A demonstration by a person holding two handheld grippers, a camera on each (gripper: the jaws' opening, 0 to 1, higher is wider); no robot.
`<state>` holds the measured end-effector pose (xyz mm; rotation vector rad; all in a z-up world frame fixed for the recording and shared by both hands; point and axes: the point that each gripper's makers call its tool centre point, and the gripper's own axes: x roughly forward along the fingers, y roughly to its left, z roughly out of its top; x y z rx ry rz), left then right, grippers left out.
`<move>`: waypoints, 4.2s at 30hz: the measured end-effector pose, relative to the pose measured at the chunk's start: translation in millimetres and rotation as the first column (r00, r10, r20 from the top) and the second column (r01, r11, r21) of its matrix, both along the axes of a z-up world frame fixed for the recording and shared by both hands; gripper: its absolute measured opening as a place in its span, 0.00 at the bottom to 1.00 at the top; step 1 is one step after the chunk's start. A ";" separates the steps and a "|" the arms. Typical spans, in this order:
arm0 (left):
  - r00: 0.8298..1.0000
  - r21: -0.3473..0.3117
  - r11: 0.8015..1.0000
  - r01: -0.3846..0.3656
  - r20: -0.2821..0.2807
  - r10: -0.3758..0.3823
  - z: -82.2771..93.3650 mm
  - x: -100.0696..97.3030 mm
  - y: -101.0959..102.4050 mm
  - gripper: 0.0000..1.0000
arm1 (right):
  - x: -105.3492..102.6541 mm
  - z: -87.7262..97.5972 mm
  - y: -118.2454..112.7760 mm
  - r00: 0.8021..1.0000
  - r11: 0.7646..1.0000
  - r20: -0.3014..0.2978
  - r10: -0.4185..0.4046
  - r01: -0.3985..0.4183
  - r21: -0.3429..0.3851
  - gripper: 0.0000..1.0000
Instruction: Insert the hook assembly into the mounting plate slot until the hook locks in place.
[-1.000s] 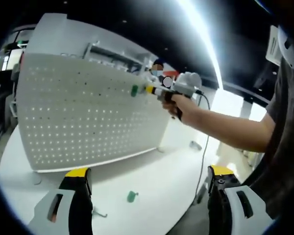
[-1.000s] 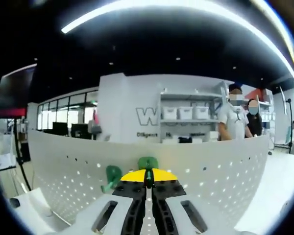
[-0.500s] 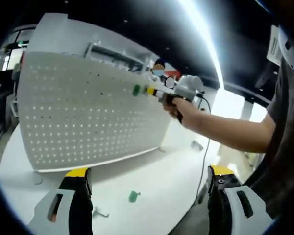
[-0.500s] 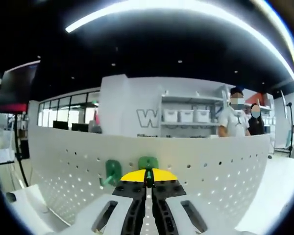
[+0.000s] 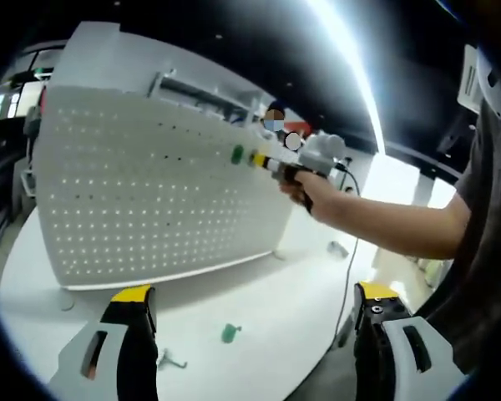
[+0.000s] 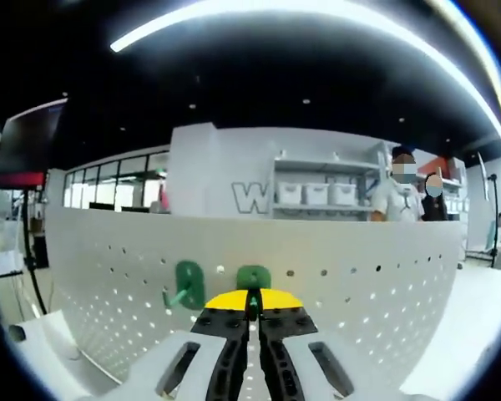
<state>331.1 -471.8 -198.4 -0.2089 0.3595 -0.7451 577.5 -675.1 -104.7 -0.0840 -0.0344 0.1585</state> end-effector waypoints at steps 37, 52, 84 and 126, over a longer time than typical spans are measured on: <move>0.999 0.019 1.000 0.002 -0.040 -0.001 -12.6 -18.5 3.8 1.00 | -71.5 -6.2 -8.4 0.994 0.989 -0.073 0.077 -0.085 -0.120 0.27; 0.996 0.028 0.999 -0.016 -0.088 0.018 -24.8 -21.3 10.8 1.00 | -121.2 -79.2 18.6 0.949 0.980 -0.247 0.197 -0.184 0.074 0.29; 0.993 0.037 0.999 -0.008 -0.114 0.012 -33.9 -39.0 6.3 0.98 | -259.2 -195.4 30.1 0.792 0.956 -0.536 0.292 -0.250 0.150 0.54; 0.977 0.116 0.992 -0.055 -0.200 0.078 -64.6 -48.4 24.0 0.98 | -247.3 -249.8 100.9 0.582 0.697 -0.656 0.480 -0.708 -0.118 0.30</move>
